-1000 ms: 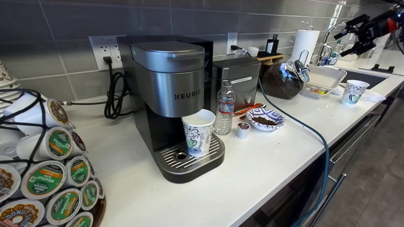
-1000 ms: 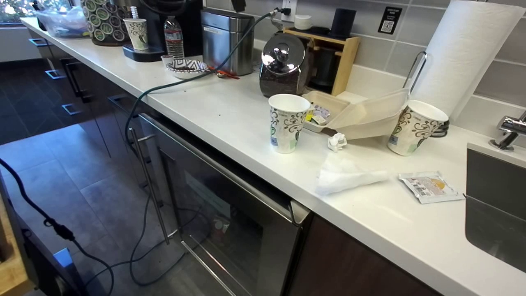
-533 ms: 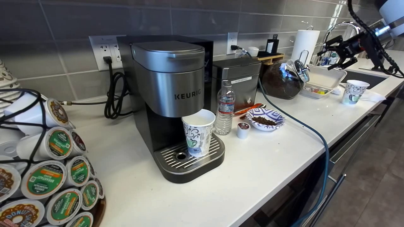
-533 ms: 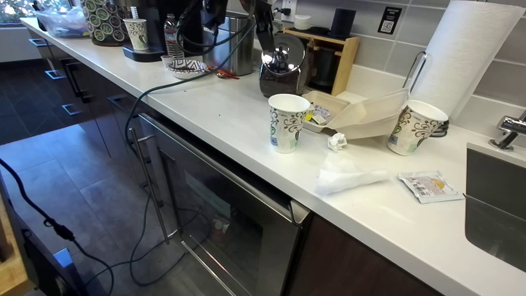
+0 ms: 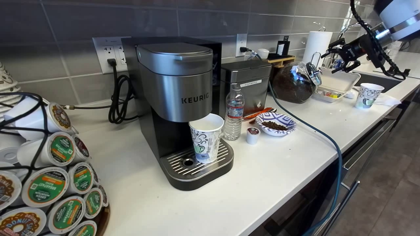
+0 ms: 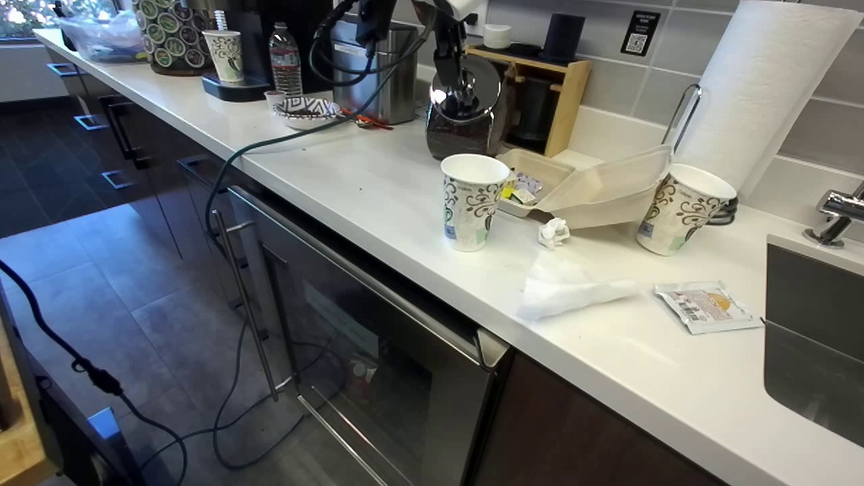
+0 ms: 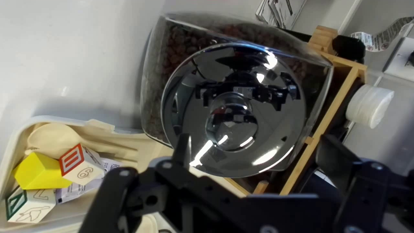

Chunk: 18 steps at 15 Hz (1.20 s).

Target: Remove the silver lid from the glass container.

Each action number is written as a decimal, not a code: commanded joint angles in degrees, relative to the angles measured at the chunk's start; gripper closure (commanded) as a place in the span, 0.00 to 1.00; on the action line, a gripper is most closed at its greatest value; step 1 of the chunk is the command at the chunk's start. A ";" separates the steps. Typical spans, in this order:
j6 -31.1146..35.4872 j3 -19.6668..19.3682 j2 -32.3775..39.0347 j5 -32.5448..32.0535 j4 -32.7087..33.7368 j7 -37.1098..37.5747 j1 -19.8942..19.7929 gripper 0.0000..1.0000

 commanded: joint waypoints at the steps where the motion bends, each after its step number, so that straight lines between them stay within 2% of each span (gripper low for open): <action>1: 0.20 1.85 2.72 -1.98 2.21 3.67 -1.36 0.00; 5: -2.83 3.07 3.47 -1.42 3.72 5.05 -3.22 0.00; 6: -0.07 3.28 2.57 -1.64 1.92 3.56 -2.41 0.00; 12: -3.44 4.68 3.17 0.05 3.51 3.82 -4.04 0.00; 18: -3.17 5.53 4.13 0.99 4.22 4.50 -4.76 0.00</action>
